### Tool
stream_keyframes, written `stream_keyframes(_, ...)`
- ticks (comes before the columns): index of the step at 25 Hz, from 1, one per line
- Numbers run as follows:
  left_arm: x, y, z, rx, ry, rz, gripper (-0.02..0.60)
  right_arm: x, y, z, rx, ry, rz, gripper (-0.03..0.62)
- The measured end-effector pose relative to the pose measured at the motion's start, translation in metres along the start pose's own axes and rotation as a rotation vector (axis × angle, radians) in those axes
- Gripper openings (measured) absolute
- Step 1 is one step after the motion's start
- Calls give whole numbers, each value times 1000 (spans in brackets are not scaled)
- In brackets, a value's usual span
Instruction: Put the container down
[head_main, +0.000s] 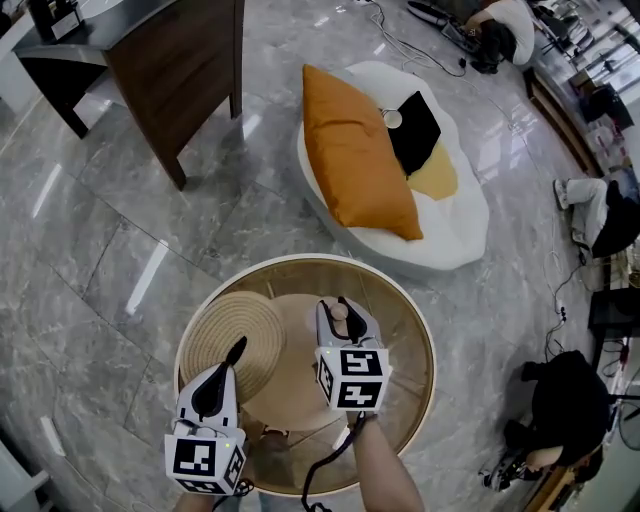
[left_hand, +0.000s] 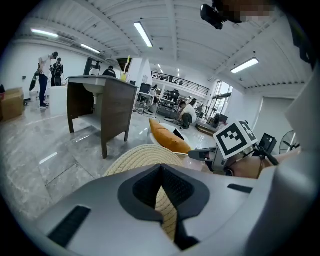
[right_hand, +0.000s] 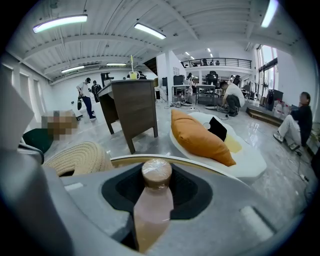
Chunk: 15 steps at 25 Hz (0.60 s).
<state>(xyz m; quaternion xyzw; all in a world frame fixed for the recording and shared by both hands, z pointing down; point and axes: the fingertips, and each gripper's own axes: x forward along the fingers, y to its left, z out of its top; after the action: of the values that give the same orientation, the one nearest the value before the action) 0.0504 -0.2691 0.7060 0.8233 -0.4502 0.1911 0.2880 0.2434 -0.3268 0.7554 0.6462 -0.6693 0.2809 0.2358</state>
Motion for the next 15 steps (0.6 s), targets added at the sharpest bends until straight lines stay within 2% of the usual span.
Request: stream_keyframes(15,-11,-6,5,14,-6,2,-5,5,0,-7,10,-17,-10,135)
